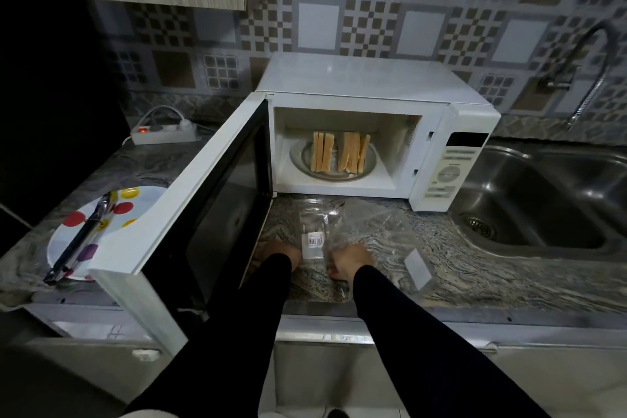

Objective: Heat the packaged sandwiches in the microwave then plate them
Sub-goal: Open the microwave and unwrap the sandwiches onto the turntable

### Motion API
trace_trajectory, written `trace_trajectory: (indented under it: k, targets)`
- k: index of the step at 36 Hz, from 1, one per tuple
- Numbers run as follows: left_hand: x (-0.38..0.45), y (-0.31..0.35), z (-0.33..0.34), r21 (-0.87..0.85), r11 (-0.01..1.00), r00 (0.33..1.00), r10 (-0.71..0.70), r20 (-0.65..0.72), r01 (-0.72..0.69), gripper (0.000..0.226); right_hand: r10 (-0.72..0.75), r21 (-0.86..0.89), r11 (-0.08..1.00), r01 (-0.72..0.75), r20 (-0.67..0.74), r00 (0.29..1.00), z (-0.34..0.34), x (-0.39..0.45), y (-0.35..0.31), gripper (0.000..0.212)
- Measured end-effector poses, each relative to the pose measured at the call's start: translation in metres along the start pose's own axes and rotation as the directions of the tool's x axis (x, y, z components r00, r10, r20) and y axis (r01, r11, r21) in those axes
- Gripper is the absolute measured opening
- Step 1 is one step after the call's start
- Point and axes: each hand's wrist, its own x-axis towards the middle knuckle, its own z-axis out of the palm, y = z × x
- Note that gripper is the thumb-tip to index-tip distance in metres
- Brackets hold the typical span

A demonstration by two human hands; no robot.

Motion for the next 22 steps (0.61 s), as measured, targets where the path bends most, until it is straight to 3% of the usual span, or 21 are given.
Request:
trace_trajectory:
  k: [5, 9, 11, 15, 18, 22]
  targets:
    - [-0.006, -0.003, -0.003, -0.035, 0.999, 1.0, -0.005, -0.003, 0.005, 0.051, 0.115, 0.239, 0.966, -0.102, -0.042, 0.992, 0.008, 0.004, 0.0, 0.025]
    - [-0.004, -0.006, 0.0, -0.051, 0.998, 1.0, -0.029, 0.004, 0.03, 0.058, 0.147, 0.224, 0.965, -0.136, -0.034, 0.989, 0.009, 0.005, 0.004, 0.01]
    - [0.003, -0.01, 0.004, -0.033, 0.998, 0.998, -0.045, 0.032, 0.046, 0.061, 0.152, 0.194, 0.971, -0.141, -0.04, 0.988, 0.009, 0.006, 0.006, 0.018]
    - [-0.006, -0.009, -0.006, -0.099, 0.993, 0.995, -0.051, 0.082, 0.059, 0.042, 0.169, 0.186, 0.969, -0.163, -0.014, 0.986, 0.009, 0.009, 0.007, 0.032]
    - [-0.004, -0.011, -0.005, -0.084, 0.995, 0.997, -0.042, 0.065, 0.048, 0.041, 0.188, 0.212, 0.96, -0.185, 0.005, 0.982, 0.01, 0.006, 0.005, 0.02]
    - [-0.011, -0.008, -0.008, 0.058, 0.998, 1.0, 0.007, 0.003, -0.007, 0.052, 0.167, 0.199, 0.966, -0.162, -0.004, 0.986, 0.013, 0.006, 0.004, 0.01]
